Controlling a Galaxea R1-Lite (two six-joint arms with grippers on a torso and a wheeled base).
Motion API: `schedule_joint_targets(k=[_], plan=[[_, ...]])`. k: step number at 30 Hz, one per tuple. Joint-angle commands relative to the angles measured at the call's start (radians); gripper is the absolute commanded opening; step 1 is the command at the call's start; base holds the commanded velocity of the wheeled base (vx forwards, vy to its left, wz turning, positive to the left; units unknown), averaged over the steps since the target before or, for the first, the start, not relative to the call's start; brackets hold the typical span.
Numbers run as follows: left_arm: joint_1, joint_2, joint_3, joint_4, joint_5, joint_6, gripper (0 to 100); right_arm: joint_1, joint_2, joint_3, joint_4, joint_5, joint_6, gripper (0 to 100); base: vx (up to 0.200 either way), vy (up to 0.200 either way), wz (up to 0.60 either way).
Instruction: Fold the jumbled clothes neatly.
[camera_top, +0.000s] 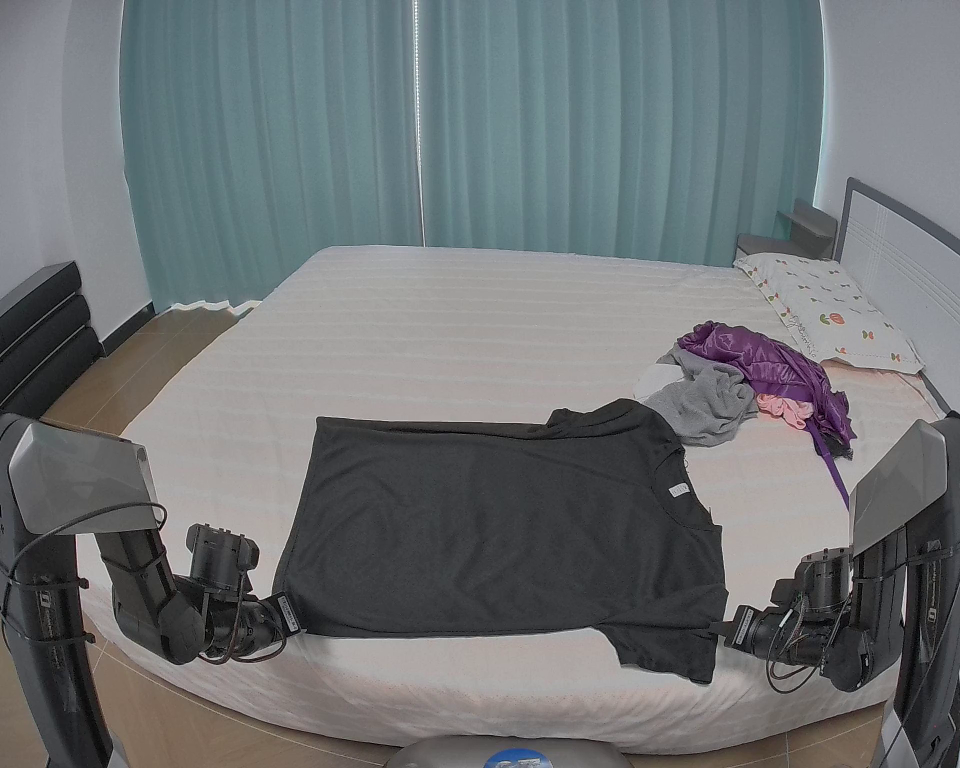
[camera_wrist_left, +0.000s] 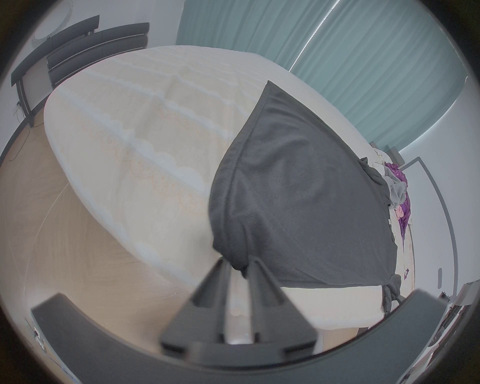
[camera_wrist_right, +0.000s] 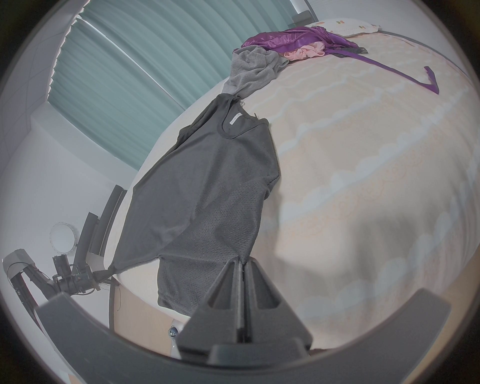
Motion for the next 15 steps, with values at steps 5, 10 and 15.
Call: schedule_joint_targets(k=[5,10,15], plan=[[0.010,-0.043,0.039,0.000,0.001,-0.001,0,-0.007,-0.009,0.017,-0.007,0.000,-0.001,0,0.000,0.000,0.00],[0.013,-0.061,0.046,0.000,0.007,0.000,0,-0.025,-0.036,0.040,-0.007,0.002,-0.004,0,0.000,0.000,0.00],[0.030,-0.086,0.066,0.000,0.006,0.000,0,-0.047,-0.064,0.076,-0.007,0.020,-0.009,0,0.000,0.000,0.00]])
